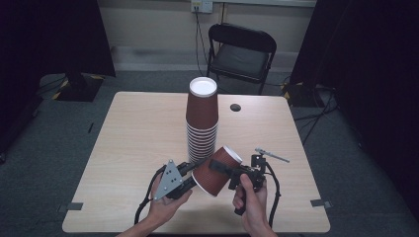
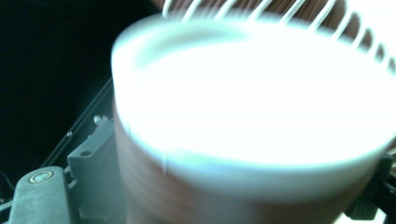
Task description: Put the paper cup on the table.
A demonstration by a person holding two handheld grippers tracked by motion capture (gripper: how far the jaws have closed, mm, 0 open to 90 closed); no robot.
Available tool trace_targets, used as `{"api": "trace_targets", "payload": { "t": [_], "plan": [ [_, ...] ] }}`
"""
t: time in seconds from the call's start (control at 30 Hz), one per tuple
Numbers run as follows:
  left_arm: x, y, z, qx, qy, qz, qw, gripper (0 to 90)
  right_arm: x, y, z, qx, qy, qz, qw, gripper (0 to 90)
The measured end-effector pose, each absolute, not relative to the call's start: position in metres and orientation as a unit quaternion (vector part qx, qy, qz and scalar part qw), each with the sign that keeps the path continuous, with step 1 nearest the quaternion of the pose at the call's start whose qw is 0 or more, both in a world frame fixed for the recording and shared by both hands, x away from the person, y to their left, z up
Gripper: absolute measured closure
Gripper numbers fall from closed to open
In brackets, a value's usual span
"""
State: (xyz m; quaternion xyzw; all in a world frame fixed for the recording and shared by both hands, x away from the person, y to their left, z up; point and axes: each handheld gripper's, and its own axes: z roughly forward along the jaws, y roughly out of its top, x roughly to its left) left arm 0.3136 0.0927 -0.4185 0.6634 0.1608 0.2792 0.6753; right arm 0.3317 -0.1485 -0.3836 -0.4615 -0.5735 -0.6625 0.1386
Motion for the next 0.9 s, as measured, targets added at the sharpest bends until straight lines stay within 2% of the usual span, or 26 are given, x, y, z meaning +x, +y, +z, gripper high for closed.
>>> {"api": "trace_targets", "payload": {
  "t": [0.33,0.73,0.9],
  "plan": [
    [0.310,0.099,-0.414,0.723,0.189,0.214,0.629,85.1,0.341,-0.168,-0.379,-0.460,-0.578,-0.667,0.097,13.1],
    [0.314,0.109,-0.413,0.755,0.230,0.128,0.601,85.4,0.343,-0.172,-0.378,-0.439,-0.608,-0.658,0.062,13.5],
    [0.317,0.113,-0.411,0.761,0.244,0.103,0.593,85.3,0.340,-0.175,-0.378,-0.424,-0.632,-0.648,0.021,13.4]
  ]
}}
